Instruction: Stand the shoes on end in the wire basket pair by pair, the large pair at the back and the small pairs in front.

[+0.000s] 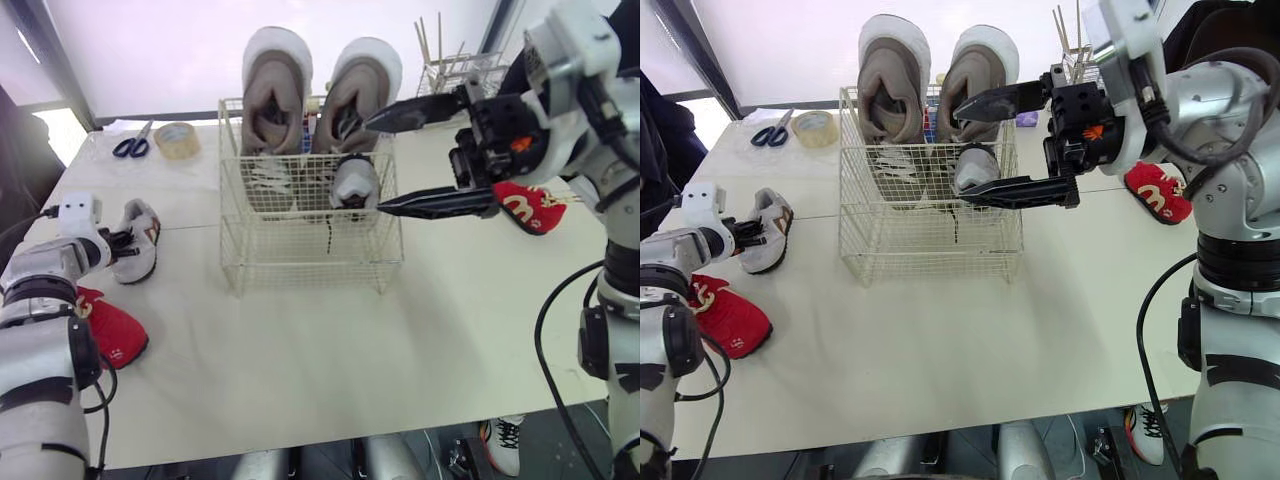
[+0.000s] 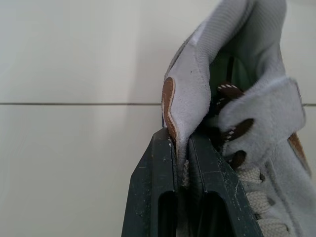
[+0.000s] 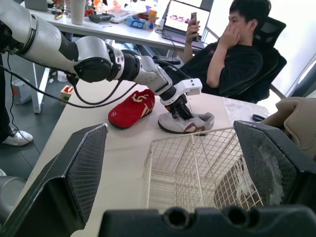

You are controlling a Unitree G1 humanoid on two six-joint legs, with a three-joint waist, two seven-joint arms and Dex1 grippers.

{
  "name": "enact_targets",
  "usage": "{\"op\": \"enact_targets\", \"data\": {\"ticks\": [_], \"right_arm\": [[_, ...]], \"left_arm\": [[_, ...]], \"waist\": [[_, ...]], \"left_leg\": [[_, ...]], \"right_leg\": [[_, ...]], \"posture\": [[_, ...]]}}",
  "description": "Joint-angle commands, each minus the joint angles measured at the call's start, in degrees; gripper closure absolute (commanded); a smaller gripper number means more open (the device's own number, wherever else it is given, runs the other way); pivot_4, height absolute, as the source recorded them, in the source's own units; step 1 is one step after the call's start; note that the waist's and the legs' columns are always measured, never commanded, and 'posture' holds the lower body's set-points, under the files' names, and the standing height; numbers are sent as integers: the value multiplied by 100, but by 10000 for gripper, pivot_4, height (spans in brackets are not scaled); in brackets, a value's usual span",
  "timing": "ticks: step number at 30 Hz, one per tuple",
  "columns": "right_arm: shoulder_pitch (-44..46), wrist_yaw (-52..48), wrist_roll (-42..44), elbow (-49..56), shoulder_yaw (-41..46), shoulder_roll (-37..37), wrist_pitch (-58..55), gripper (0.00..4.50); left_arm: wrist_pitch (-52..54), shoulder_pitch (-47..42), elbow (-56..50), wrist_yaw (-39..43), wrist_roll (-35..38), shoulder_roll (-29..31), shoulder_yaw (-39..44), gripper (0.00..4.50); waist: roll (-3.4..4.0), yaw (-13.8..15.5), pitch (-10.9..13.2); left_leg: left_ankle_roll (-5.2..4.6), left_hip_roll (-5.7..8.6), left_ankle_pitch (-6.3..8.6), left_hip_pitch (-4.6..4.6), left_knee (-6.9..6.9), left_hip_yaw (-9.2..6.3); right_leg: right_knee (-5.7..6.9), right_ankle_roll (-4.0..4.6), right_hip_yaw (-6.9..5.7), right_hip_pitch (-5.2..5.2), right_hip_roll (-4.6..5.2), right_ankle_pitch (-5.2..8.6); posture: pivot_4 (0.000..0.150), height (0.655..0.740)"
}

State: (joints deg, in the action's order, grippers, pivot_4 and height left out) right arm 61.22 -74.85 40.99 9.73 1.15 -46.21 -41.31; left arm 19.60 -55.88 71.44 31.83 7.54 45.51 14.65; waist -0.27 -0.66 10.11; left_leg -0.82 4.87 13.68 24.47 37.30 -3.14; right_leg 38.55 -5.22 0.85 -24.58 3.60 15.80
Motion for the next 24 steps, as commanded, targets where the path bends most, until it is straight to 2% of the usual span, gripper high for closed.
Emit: {"op": "enact_targets", "data": {"ticks": [1, 3, 7, 9, 11, 13, 19, 24], "right_arm": [[135, 13, -33, -19, 83, -11, 146, 0], [131, 21, -59, -66, 64, 6, 192, 0], [104, 83, -85, -178, 79, 20, 233, 0], [94, 112, -104, -251, 99, 12, 261, 0], [18, 213, -81, -252, 177, -29, 205, 0], [-44, 251, -116, -323, 205, -66, 224, 0], [-57, 135, -298, -603, 77, -78, 375, 0], [52, 83, -421, -771, -83, 75, 421, 0]], "left_arm": [[-661, -264, -998, -27, 503, 105, 535, 44426], [-888, -144, -1941, -171, 748, -31, 761, 44426], [-801, 347, -4527, -757, 1388, -659, 1205, 44426], [-778, 495, -5364, -1011, 1602, -937, 1321, 44426], [-1034, 584, -6665, -1548, 1781, -1453, 1360, 44426], [-1168, 575, -7470, -2025, 1754, -1858, 1255, 44426], [-1306, 462, -8359, -2507, 1302, -2373, 533, 44426], [-1612, 810, -8812, -2566, 1006, -2692, 108, 44426]], "waist": [[-27, 13, 5], [-47, 24, 2], [-52, 16, 0], [-52, 10, 0], [-52, 1, 0], [-52, 10, 0], [-51, 21, -1], [-51, 40, -1]], "left_leg": [[0, 0, 0, 5, 2, -1], [1, 1, 0, 21, 5, -3], [15, 7, -8, 55, 21, -2], [8, 10, -4, 63, 26, -1], [3, 12, 0, 68, 35, -1], [3, 10, 0, 81, 45, -2], [3, 11, -1, 85, 70, -2], [3, 12, -1, 84, 76, -2]], "right_leg": [[0, 0, 0, -2, 0, 0], [-9, 0, -1, -10, 1, 0], [-30, -9, 0, -23, 9, -6], [-39, -15, 1, -25, 11, -9], [-39, -17, 0, -28, 12, -10], [-38, -17, -2, -36, 11, -10], [-24, -20, -3, -33, 6, -12], [-24, -24, -3, -29, 6, -14]], "posture": [[1500, 7400], [1500, 7400], [1500, 7400], [1500, 7400], [1500, 7400], [1500, 7400], [1500, 7400], [1500, 7400]]}}
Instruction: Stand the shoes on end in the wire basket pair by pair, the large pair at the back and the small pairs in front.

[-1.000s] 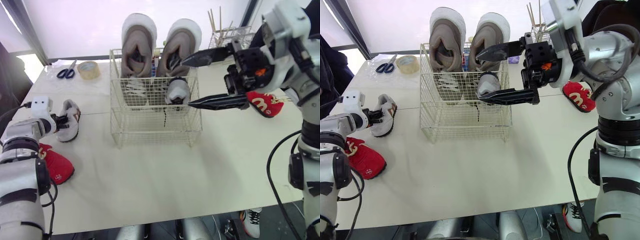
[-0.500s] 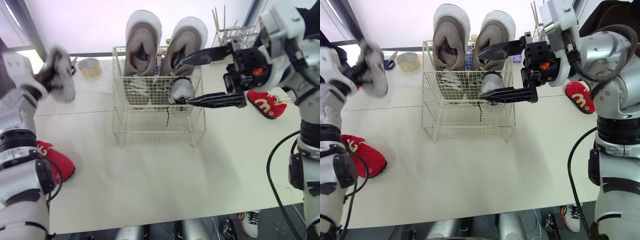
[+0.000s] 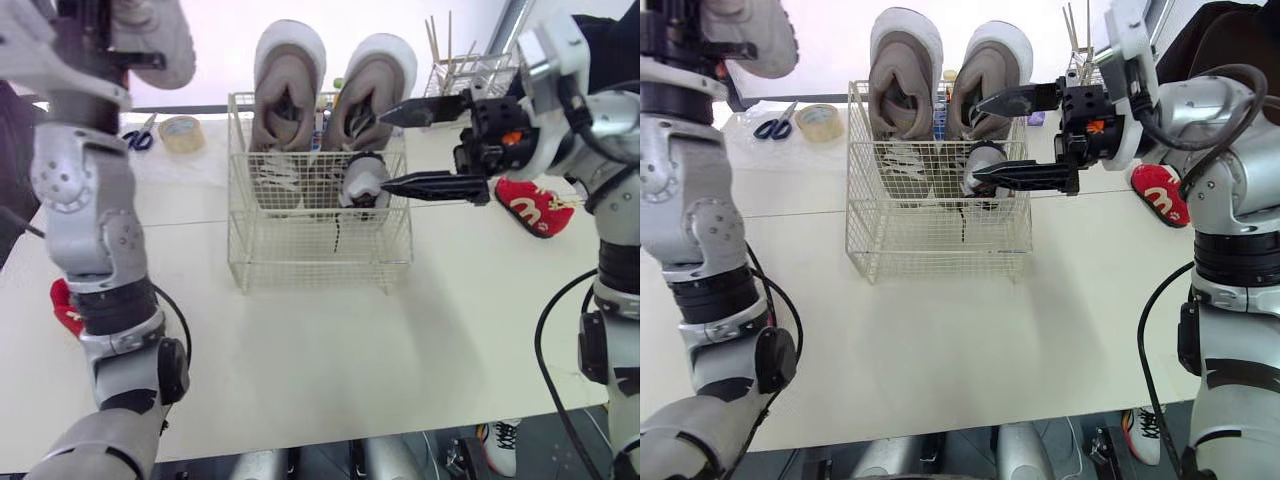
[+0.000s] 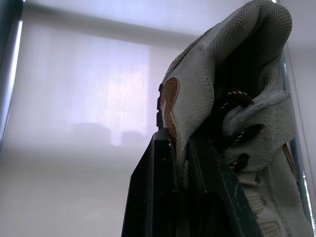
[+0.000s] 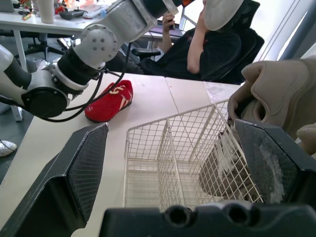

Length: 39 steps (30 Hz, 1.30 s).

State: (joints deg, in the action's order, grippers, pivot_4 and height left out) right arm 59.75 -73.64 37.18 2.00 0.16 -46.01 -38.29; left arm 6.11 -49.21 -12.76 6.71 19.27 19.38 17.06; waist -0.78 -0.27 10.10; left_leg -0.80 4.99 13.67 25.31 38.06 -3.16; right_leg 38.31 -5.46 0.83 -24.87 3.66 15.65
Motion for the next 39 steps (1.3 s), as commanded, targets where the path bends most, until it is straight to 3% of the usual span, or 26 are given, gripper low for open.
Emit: {"op": "enact_targets", "data": {"ticks": [1, 7, 15, 31, 39], "right_arm": [[226, -61, -60, -21, -18, 93, 137, 0], [429, -192, -220, -243, -166, 320, 331, 0], [468, -390, -259, -204, -146, 227, 258, 0], [464, -281, -181, 143, -58, -33, -105, 0], [440, -263, -169, 189, -41, -74, -136, 0]], "left_arm": [[-290, 253, -495, -71, -213, -136, -199, 44426], [-869, 940, -684, 83, -691, -430, -744, 44426], [-2469, 1679, 203, 188, -1481, -941, -1405, 44426], [-4776, 1607, 3041, -400, -2406, -1459, -1604, 44426], [-5120, 1890, 3426, -547, -2653, -1507, -1732, 44426]], "waist": [[0, -5, 0], [1, -17, 0], [3, 106, -2], [6, 115, -7], [24, 231, -21]], "left_leg": [[0, 0, 0, 0, 0, 0], [0, -1, 0, 0, -1, 0], [0, 0, 0, -1, 1, 0], [-20, 0, 12, -1, 4, 0], [-32, -1, 19, -40, 4, -1]], "right_leg": [[-1, 0, 1, 0, 0, 0], [1, 0, 0, -2, -3, 0], [-4, 1, 1, 1, -1, 0], [-3, 3, 0, 2, -1, -3], [-2, 8, -1, 41, -1, -6]], "posture": [[1500, 7400], [1500, 7400], [1500, 7400], [1500, 7400], [1500, 7400]]}}
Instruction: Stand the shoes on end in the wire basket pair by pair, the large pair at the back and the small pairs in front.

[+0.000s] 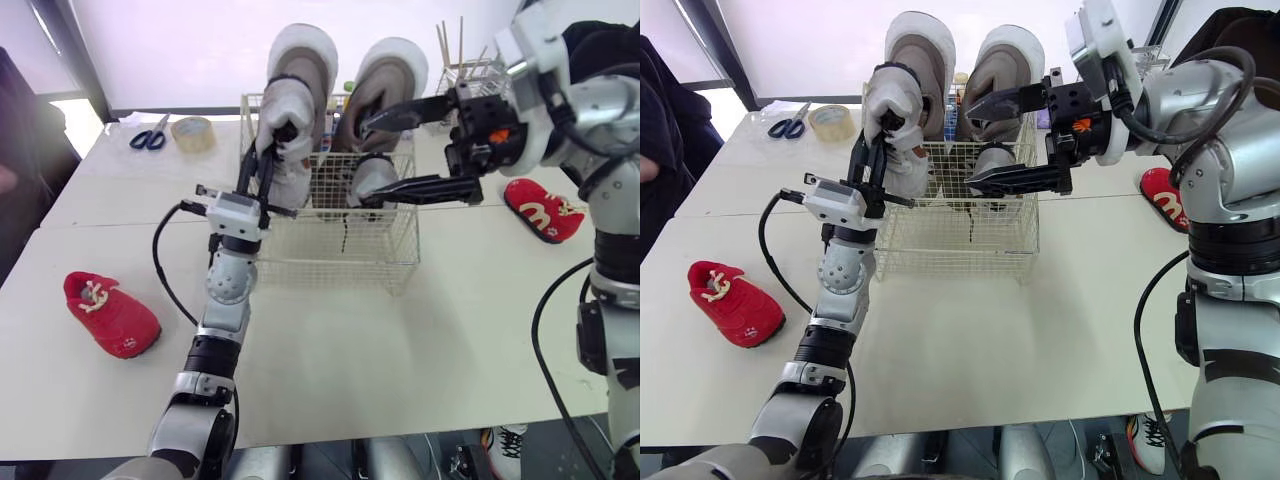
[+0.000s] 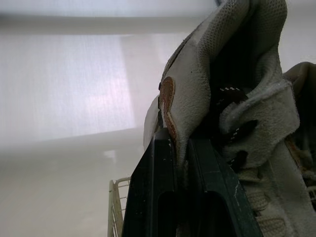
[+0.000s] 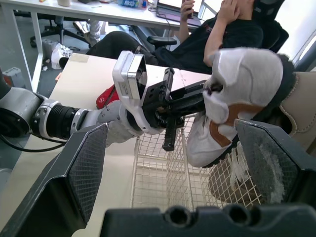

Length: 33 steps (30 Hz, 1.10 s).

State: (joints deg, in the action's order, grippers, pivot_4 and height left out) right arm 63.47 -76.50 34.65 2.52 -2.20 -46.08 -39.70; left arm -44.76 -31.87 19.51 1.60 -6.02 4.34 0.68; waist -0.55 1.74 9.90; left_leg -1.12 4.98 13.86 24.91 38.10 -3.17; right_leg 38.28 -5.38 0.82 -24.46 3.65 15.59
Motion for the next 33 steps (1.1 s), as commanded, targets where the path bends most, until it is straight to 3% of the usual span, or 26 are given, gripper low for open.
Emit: {"op": "enact_targets", "data": {"ticks": [1, 10, 23, 27, 32, 33], "right_arm": [[66, 22, 81, 134, 196, -67, 11, 0], [66, 32, 58, 115, 175, -20, 54, 0], [77, 128, 33, 139, 134, 71, 88, 0], [66, 135, 15, 144, 130, 87, 112, 0], [70, 144, 8, 135, 130, 118, 144, 0], [69, 142, 7, 132, 131, 119, 151, 0]], "left_arm": [[-60, 206, 220, -33, -154, 1, -117, 44426], [-188, 561, 638, -34, -235, 126, -186, 44426], [497, 640, 602, 461, 539, -34, -134, 44426], [625, 640, 440, 436, 560, -47, -89, 28542], [1020, 773, -126, 541, 864, -108, -81, 3350], [1117, 815, -277, 557, 905, -105, -79, 3350]], "waist": [[3, 51, -2], [51, 60, -42], [110, 54, -93], [110, 54, -93], [109, 50, -93], [109, 44, -93]], "left_leg": [[0, -1, 0, -5, 0, 0], [-1, -2, 1, -9, -2, 1], [-4, -7, 3, -69, -15, 1], [-5, -8, 5, -77, -16, 1], [-5, -10, 5, -77, -17, 0], [-5, -10, 5, -77, -17, 0]], "right_leg": [[0, 0, 0, 3, 0, 0], [-3, 3, 0, 7, 0, -1], [-15, 5, -1, 70, -1, 0], [-18, 5, -1, 78, -1, 0], [-18, 5, -1, 78, -2, 0], [-18, 5, -1, 77, -2, 0]], "posture": [[1500, 7400], [1500, 7400], [1500, 7400], [1500, 7400], [1500, 7400], [1500, 7400]]}}
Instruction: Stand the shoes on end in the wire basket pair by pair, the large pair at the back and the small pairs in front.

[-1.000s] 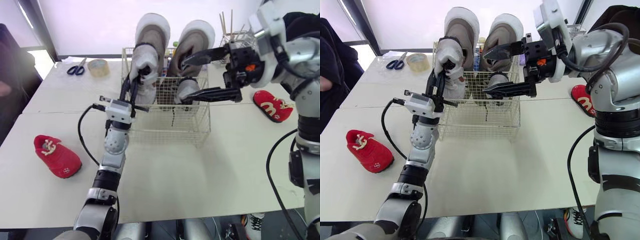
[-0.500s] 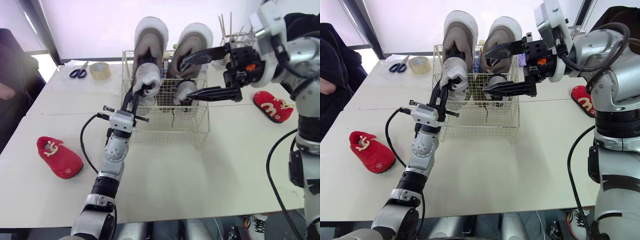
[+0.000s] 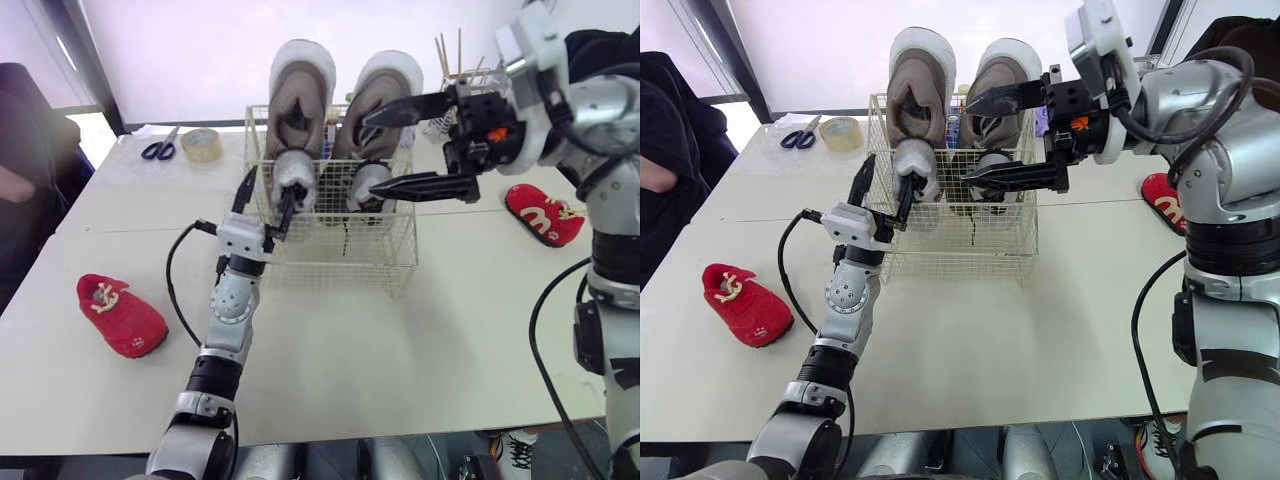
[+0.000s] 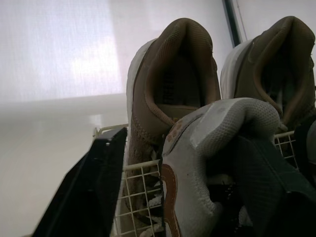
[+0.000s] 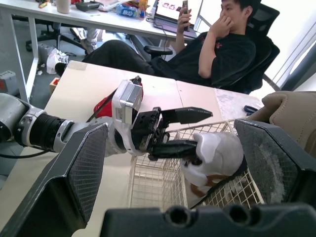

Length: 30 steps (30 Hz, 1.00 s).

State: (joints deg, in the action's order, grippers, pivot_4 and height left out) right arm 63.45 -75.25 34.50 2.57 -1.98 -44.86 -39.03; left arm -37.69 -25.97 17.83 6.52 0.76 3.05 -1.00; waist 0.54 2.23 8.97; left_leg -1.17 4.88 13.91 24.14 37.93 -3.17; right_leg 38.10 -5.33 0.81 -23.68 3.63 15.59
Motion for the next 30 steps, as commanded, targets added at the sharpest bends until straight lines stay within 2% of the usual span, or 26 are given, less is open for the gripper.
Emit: {"op": "enact_targets", "data": {"ticks": [1, 7, 12, 14, 16, 18, 25, 28, 30], "right_arm": [[70, 14, 21, 123, 109, -3, 92, 0], [96, -19, -3, 53, 77, 20, 153, 0], [136, -83, -56, -33, 65, 47, 218, 0], [142, -102, -81, -83, 62, 90, 274, 0], [137, -122, -124, -134, 44, 123, 362, 0], [139, -140, -138, -178, 34, 161, 417, 0], [146, -228, -198, -317, 30, 263, 578, 0], [122, -282, -181, -353, 53, 278, 607, 0], [92, -322, -143, -353, 67, 294, 600, 0]], "left_arm": [[512, 263, -256, 82, 280, 19, 98, 3350], [1807, 638, -1776, 421, 996, 194, 90, 3350], [3353, 975, -3093, 732, 1467, 710, 27, 3350], [4411, 1057, -3713, 761, 1662, 1178, 173, 3350], [5378, 1043, -4270, 845, 2247, 1569, 387, 3350], [5902, 976, -4571, 878, 2621, 1826, 612, 3350], [7214, 920, -5150, 1159, 4292, 2662, 1763, 3350], [8088, 1047, -5154, 1410, 5843, 3593, 2841, 3350], [8457, 1236, -5105, 1578, 6497, 4177, 3420, 3350]], "waist": [[0, -12, 0], [-2, -65, 2], [-6, -135, 7], [-15, -147, 12], [-15, -150, 13], [-14, -154, 14], [-23, -156, 19], [-40, -186, 30], [-41, -213, 34]], "left_leg": [[0, -1, 0, 0, -1, 0], [-2, -7, 2, 17, -17, 2], [-1, -6, 1, 37, -35, 4], [-1, -6, 1, 37, -36, 4], [-1, -6, 1, 37, -37, 4], [-1, -6, 1, 37, -39, 4], [5, -6, -3, 36, -55, 4], [7, -6, -4, 36, -61, 4], [12, -11, -7, 35, -70, 5]], "right_leg": [[-1, 0, 0, 0, 0, 0], [-11, 1, 2, -23, -6, 1], [-15, 1, 4, -51, -5, 1], [-16, 1, 4, -51, -5, 1], [-16, 2, 4, -51, -6, 1], [-17, 2, 4, -52, -6, 1], [-26, 2, 4, -55, -6, 1], [-27, 4, 5, -60, -6, 2], [-27, 9, 4, -66, -9, 5]], "posture": [[1500, 7400], [1500, 7400], [1500, 7400], [1500, 7400], [1500, 7400], [1500, 7400], [1500, 7400], [1500, 7400], [1500, 7400]]}}
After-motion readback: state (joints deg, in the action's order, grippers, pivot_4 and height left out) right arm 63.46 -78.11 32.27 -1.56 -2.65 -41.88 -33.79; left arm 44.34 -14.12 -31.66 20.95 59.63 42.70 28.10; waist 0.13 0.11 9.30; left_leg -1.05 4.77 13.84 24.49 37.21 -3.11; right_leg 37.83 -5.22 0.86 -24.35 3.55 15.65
